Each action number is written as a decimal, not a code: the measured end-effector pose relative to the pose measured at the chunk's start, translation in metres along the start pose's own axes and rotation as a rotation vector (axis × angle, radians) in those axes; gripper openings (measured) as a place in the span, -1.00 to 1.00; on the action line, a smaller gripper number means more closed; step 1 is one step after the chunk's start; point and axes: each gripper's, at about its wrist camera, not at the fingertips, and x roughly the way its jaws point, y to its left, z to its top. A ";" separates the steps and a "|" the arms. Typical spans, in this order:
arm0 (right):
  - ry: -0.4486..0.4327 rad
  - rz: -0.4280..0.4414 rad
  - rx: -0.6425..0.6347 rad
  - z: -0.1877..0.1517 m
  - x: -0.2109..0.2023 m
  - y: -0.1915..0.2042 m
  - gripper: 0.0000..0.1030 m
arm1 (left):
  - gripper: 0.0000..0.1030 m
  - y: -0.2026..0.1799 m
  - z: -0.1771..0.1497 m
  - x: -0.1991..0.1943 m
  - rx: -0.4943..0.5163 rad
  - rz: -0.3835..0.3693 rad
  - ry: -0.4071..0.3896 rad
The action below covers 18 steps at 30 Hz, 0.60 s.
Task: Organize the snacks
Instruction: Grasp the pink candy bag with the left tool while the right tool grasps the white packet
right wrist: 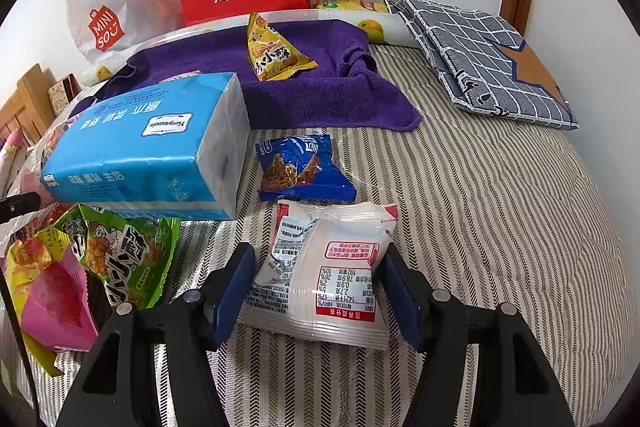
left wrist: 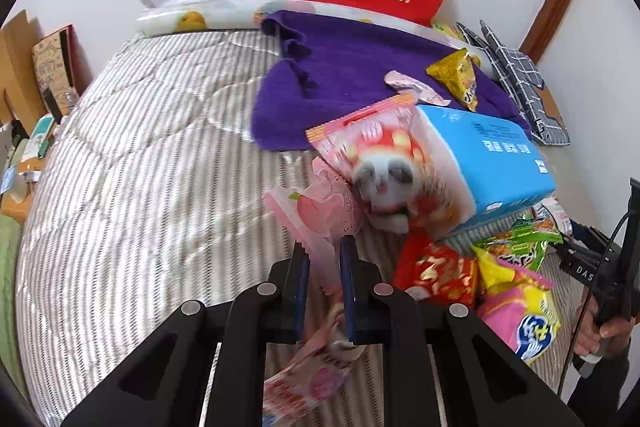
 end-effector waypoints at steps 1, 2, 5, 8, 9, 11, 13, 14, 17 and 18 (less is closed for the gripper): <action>0.000 0.000 0.000 0.000 0.000 0.000 0.20 | -0.71 0.004 -0.001 -0.001 -0.006 0.007 0.001; 0.000 0.000 0.000 0.000 0.000 0.000 0.20 | -0.71 0.008 -0.002 -0.002 -0.014 0.012 0.003; 0.000 0.000 0.000 0.000 0.000 0.000 0.20 | -0.69 0.022 -0.005 -0.004 -0.050 0.013 0.014; 0.000 0.001 0.001 0.000 0.001 0.000 0.20 | -0.06 0.030 -0.006 -0.004 -0.064 -0.004 0.026; 0.000 0.004 0.003 0.000 0.001 0.000 0.20 | 0.08 0.032 -0.006 -0.004 -0.067 0.003 0.015; 0.000 0.004 0.003 -0.001 0.001 0.000 0.21 | 0.15 0.034 -0.002 -0.006 -0.064 0.035 -0.012; 0.000 0.004 0.003 -0.001 0.001 0.000 0.21 | 0.20 0.035 0.002 -0.004 -0.066 0.043 -0.018; 0.000 0.005 0.004 -0.001 0.001 0.000 0.21 | 0.21 0.036 0.005 -0.003 -0.068 0.039 -0.020; 0.000 0.006 0.005 0.000 0.001 0.000 0.21 | 0.21 0.035 0.011 0.006 -0.061 0.020 -0.007; 0.000 0.006 0.005 -0.001 0.001 0.000 0.21 | 0.21 0.034 0.011 0.010 -0.057 0.012 0.001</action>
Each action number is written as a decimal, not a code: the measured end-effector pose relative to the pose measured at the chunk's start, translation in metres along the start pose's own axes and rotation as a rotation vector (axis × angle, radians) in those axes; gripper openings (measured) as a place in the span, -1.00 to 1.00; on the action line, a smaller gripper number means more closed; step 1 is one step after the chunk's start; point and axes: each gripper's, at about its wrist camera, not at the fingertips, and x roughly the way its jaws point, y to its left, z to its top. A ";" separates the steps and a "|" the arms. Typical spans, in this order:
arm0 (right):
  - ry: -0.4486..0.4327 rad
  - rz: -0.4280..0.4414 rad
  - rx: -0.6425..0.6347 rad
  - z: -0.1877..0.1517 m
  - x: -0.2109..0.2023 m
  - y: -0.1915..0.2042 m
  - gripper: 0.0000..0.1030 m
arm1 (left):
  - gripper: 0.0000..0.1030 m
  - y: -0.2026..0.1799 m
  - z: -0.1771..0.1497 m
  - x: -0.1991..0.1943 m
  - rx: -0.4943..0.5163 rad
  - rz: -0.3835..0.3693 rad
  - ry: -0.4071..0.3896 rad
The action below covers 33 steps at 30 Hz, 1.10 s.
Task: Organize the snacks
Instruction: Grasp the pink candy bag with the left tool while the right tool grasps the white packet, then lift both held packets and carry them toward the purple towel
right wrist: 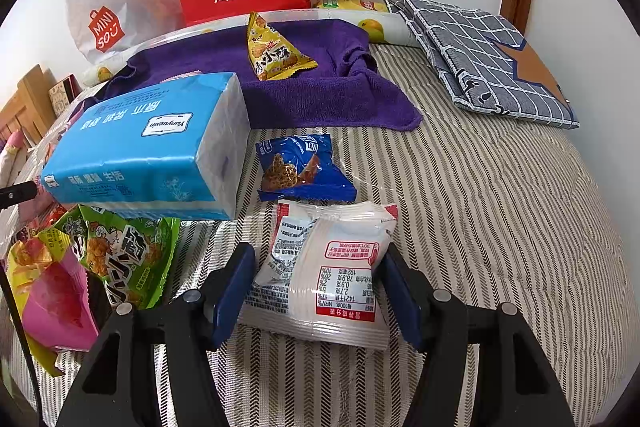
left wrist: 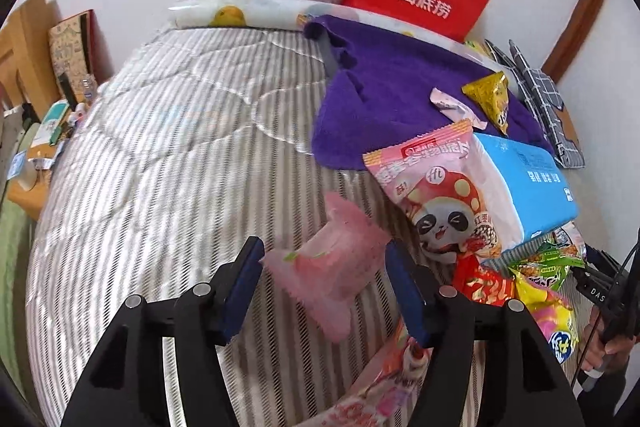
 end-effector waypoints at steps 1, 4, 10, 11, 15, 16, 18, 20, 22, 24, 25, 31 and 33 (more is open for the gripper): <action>0.000 0.000 0.000 0.000 0.000 0.000 0.21 | 0.21 -0.001 0.001 0.003 0.002 -0.002 0.010; 0.000 0.000 0.000 0.000 0.000 -0.001 0.21 | 0.05 -0.007 -0.001 0.008 0.023 0.003 0.014; -0.001 -0.002 0.000 0.000 0.000 0.000 0.20 | -0.37 -0.009 -0.002 0.004 0.018 -0.061 0.016; -0.001 -0.002 -0.001 0.000 0.000 0.000 0.20 | -0.41 -0.010 -0.003 0.002 0.021 -0.066 0.011; -0.010 -0.015 0.006 0.000 -0.004 -0.001 0.12 | -0.44 -0.011 -0.005 -0.007 0.025 -0.065 0.001; -0.010 -0.012 0.012 -0.001 -0.005 -0.001 0.11 | -0.44 -0.011 -0.006 -0.011 0.028 -0.058 -0.005; -0.011 -0.011 0.023 -0.001 -0.009 -0.002 0.09 | -0.44 -0.011 -0.007 -0.014 0.030 -0.054 -0.011; -0.013 -0.005 0.030 -0.001 -0.013 -0.002 0.05 | -0.44 -0.010 -0.008 -0.020 0.031 -0.061 -0.020; -0.027 0.007 0.035 0.000 -0.021 -0.002 0.04 | -0.44 -0.009 -0.008 -0.025 0.024 -0.077 -0.024; -0.044 -0.001 0.022 0.001 -0.029 0.000 0.04 | -0.44 -0.010 -0.007 -0.028 0.022 -0.081 -0.031; -0.049 -0.006 0.015 0.002 -0.032 0.001 0.03 | -0.44 -0.011 -0.007 -0.031 0.023 -0.083 -0.038; -0.082 0.011 0.004 0.007 -0.048 0.007 0.03 | -0.44 -0.021 -0.006 -0.043 0.039 -0.099 -0.063; -0.095 0.027 0.005 0.009 -0.053 0.009 0.03 | -0.44 -0.027 -0.006 -0.047 0.047 -0.104 -0.069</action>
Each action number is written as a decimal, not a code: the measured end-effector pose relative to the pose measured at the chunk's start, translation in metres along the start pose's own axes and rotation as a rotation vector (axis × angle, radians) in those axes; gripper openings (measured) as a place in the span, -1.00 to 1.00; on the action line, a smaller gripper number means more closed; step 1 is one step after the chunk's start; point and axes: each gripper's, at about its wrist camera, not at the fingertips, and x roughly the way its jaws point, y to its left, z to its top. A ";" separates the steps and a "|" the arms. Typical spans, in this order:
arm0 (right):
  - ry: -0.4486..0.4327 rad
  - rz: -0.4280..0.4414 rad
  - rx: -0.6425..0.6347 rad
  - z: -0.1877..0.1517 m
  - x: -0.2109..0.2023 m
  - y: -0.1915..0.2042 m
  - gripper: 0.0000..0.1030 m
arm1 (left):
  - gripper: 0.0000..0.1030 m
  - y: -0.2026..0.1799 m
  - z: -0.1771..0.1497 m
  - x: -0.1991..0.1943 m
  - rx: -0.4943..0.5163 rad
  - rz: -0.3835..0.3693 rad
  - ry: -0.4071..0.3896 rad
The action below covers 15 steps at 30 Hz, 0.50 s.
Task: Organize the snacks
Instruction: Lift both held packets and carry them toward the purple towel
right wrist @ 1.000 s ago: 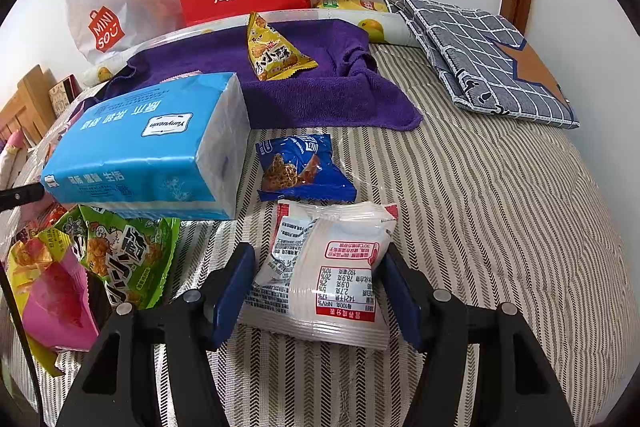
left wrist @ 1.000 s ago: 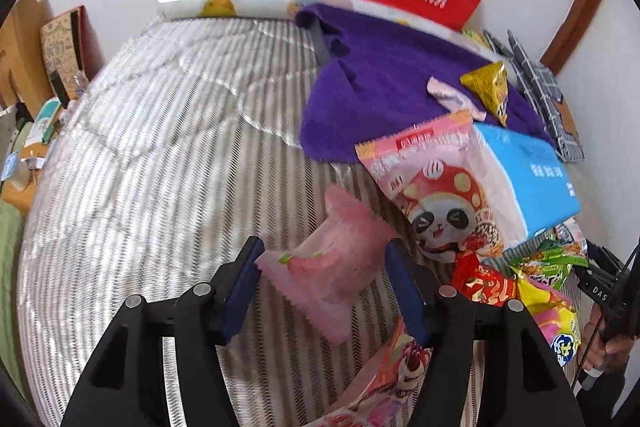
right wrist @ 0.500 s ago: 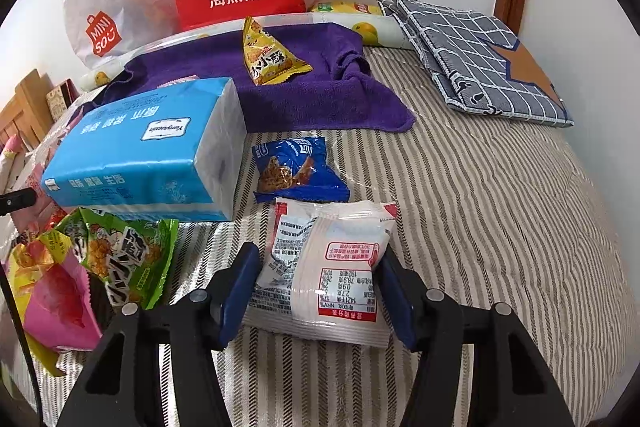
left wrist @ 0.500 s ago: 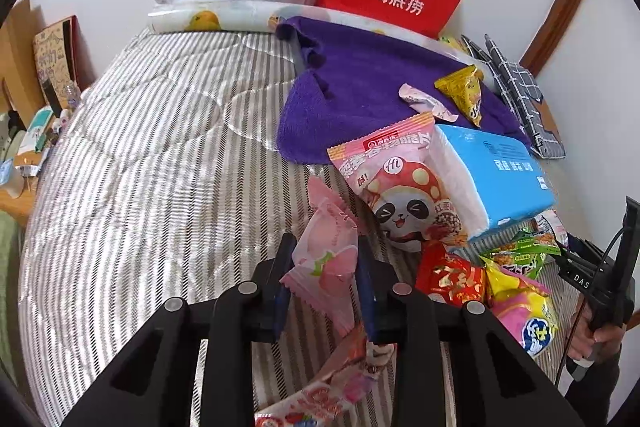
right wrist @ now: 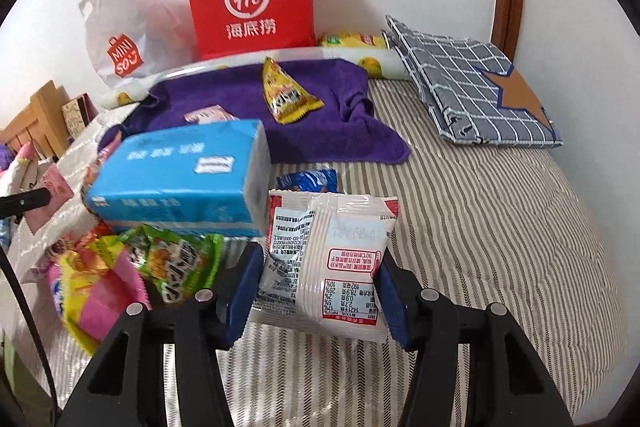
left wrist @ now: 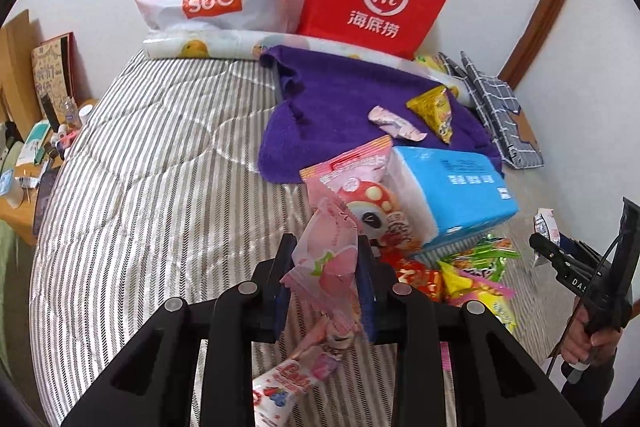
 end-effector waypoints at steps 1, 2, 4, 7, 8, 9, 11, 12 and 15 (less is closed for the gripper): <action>-0.006 0.003 -0.002 0.001 -0.002 0.001 0.03 | -0.44 -0.002 0.000 -0.001 0.005 -0.003 -0.002; -0.015 0.003 -0.006 0.003 -0.004 0.003 0.03 | -0.44 -0.005 0.001 -0.002 0.010 -0.004 -0.006; -0.026 0.002 -0.013 0.005 -0.008 0.005 0.03 | -0.44 -0.008 0.002 -0.004 0.016 -0.005 -0.010; -0.038 0.008 -0.016 0.009 -0.013 0.007 0.03 | -0.44 -0.013 0.003 -0.005 0.014 -0.016 -0.013; -0.041 0.007 -0.017 0.009 -0.014 0.007 0.03 | -0.44 -0.014 0.004 -0.006 0.012 -0.022 -0.013; -0.044 0.006 -0.015 0.009 -0.015 0.007 0.03 | -0.44 -0.016 0.004 -0.006 0.011 -0.028 -0.014; -0.052 0.007 -0.010 0.011 -0.017 0.008 0.03 | -0.44 -0.019 0.004 -0.006 0.010 -0.039 -0.014; -0.056 0.010 -0.008 0.012 -0.018 0.007 0.03 | -0.44 -0.020 0.003 -0.006 0.010 -0.042 -0.013; -0.057 0.020 -0.005 0.014 -0.020 0.009 0.03 | -0.44 -0.027 0.003 -0.004 0.013 -0.061 -0.002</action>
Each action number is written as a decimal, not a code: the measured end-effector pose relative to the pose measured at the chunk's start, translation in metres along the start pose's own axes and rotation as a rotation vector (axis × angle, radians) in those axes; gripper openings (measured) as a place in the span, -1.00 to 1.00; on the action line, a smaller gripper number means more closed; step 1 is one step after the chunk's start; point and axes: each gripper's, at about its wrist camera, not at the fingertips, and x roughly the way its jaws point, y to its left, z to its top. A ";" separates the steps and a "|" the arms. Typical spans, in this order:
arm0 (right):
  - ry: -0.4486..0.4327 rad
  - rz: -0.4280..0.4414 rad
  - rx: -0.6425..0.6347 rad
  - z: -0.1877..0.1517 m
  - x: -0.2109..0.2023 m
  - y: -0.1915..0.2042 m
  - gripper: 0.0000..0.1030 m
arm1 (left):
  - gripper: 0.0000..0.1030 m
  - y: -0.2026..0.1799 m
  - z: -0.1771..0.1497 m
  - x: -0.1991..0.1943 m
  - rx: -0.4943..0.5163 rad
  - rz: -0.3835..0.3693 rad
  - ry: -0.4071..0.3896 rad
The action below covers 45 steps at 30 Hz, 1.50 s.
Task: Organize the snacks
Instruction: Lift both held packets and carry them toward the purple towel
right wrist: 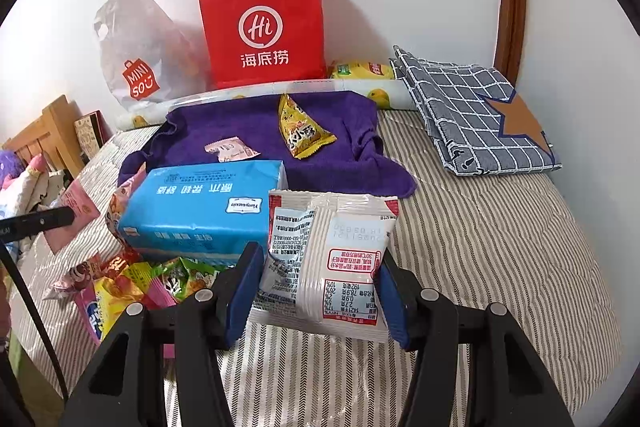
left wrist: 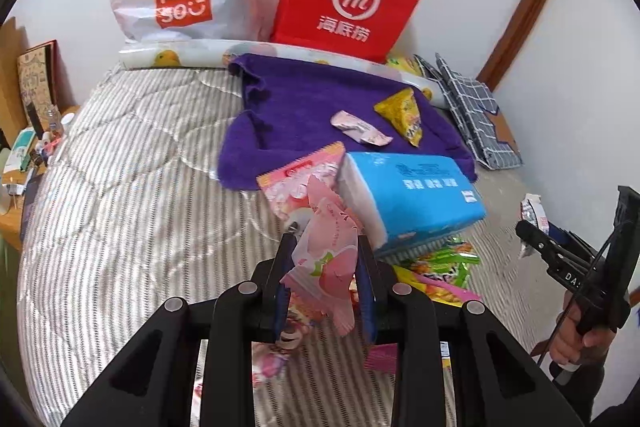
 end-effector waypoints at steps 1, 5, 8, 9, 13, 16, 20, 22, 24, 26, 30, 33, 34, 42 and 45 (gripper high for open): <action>-0.003 0.003 -0.001 0.000 -0.001 0.001 0.03 | -0.44 -0.002 0.000 0.001 0.004 -0.003 0.001; -0.013 0.002 -0.012 0.002 -0.003 0.005 0.03 | -0.44 -0.007 0.000 0.002 0.006 -0.015 0.001; -0.011 0.005 -0.017 0.003 -0.003 0.008 0.03 | -0.44 -0.010 0.001 0.002 0.008 -0.026 0.004; -0.013 0.005 -0.017 0.003 -0.003 0.008 0.03 | -0.44 -0.012 0.001 0.002 0.010 -0.027 0.004; -0.016 0.010 -0.009 0.004 -0.003 0.009 0.03 | -0.44 -0.014 0.000 0.003 0.014 -0.029 0.006; -0.020 0.017 -0.004 0.005 -0.003 0.009 0.03 | -0.44 -0.015 0.000 0.003 0.011 -0.037 0.008; -0.026 0.019 -0.004 0.008 -0.004 0.010 0.03 | -0.44 -0.018 0.000 0.003 0.013 -0.044 0.008; -0.030 0.023 -0.002 0.009 -0.005 0.010 0.03 | -0.44 -0.019 0.000 0.004 0.014 -0.046 0.009; -0.032 0.026 -0.003 0.010 -0.005 0.011 0.03 | -0.44 -0.019 0.000 0.005 0.013 -0.048 0.011; -0.034 0.031 -0.004 0.010 -0.005 0.012 0.03 | -0.44 -0.020 0.000 0.005 0.013 -0.050 0.010; -0.037 0.041 0.001 0.012 -0.005 0.015 0.03 | -0.44 -0.021 0.000 0.005 0.017 -0.049 0.005; -0.038 0.047 0.001 0.013 -0.004 0.016 0.03 | -0.44 -0.022 0.001 0.004 0.020 -0.054 0.004; -0.039 0.048 0.000 0.014 -0.004 0.017 0.03 | -0.44 -0.022 0.001 0.004 0.022 -0.054 0.003; -0.053 0.062 -0.001 0.020 -0.005 0.021 0.03 | -0.44 -0.023 0.002 0.006 0.024 -0.061 0.002; -0.053 0.062 0.001 0.020 -0.003 0.022 0.03 | -0.44 -0.024 0.003 0.007 0.025 -0.065 0.002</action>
